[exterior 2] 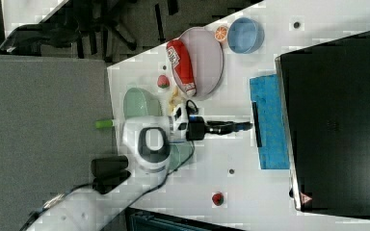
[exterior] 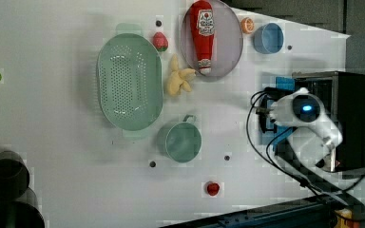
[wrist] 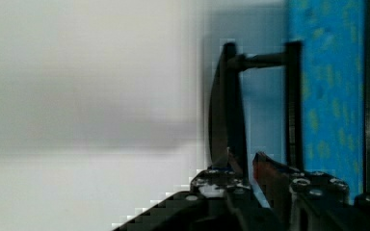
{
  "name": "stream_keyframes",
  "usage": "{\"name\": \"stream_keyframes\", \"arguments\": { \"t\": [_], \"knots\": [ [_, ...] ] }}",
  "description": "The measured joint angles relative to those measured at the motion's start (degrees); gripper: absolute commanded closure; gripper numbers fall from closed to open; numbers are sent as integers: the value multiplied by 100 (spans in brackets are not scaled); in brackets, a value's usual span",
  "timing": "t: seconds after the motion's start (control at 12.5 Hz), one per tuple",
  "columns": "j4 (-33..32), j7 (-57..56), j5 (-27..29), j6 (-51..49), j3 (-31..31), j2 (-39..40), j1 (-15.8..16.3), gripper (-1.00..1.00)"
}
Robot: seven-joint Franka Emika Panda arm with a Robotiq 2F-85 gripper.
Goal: Flap open oven.
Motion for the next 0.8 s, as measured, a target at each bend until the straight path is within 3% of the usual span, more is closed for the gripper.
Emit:
{"name": "stream_keyframes", "arguments": {
  "t": [0.16,0.48,0.8],
  "knots": [
    [22,4,1111,-73,64,-627,-27,65],
    [235,4,2343,-369,126,-1779,-11,65],
    [235,4,3760,-1494,73,-2841,42,65]
  ]
}}
